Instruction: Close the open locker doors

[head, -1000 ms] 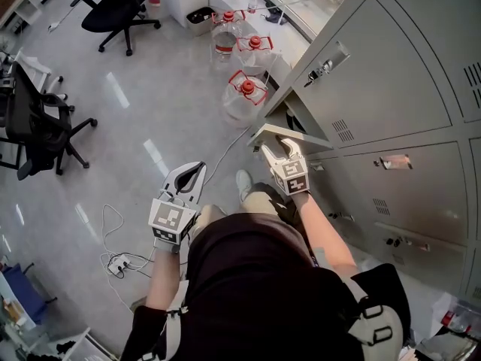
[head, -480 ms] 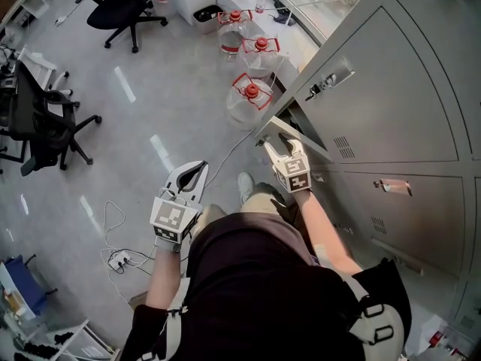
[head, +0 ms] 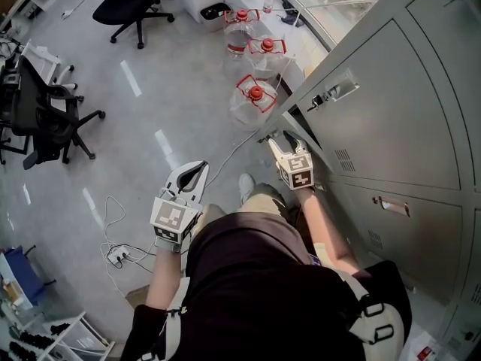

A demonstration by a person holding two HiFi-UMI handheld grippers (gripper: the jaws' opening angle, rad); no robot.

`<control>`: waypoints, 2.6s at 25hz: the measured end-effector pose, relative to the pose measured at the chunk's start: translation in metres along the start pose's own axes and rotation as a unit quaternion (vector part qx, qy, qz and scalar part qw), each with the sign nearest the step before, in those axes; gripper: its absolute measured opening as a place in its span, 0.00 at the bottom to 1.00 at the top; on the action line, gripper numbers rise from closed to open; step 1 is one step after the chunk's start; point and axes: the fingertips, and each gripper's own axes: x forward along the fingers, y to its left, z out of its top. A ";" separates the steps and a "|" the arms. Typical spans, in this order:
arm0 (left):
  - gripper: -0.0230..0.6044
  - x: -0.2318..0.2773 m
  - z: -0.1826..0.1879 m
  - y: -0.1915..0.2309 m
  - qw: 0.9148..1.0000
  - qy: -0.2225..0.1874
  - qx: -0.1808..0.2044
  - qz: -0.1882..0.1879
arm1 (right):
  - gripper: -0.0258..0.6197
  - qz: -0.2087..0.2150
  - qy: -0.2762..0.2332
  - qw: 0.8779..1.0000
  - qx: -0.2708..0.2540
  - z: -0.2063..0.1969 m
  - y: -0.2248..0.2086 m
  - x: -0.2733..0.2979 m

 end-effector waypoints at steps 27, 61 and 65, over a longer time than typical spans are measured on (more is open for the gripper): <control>0.05 0.030 0.015 0.010 1.000 0.000 -0.004 0.017 | 0.36 0.000 0.011 1.000 0.022 0.011 -0.034 0.026; 0.05 -0.053 0.040 -0.020 0.995 -0.086 0.020 -0.053 | 0.19 0.049 -0.186 0.981 0.002 0.130 0.122 -0.176; 0.05 -0.065 0.049 -0.030 0.991 -0.105 0.029 -0.075 | 0.18 0.045 -0.210 0.977 -0.001 0.138 0.137 -0.206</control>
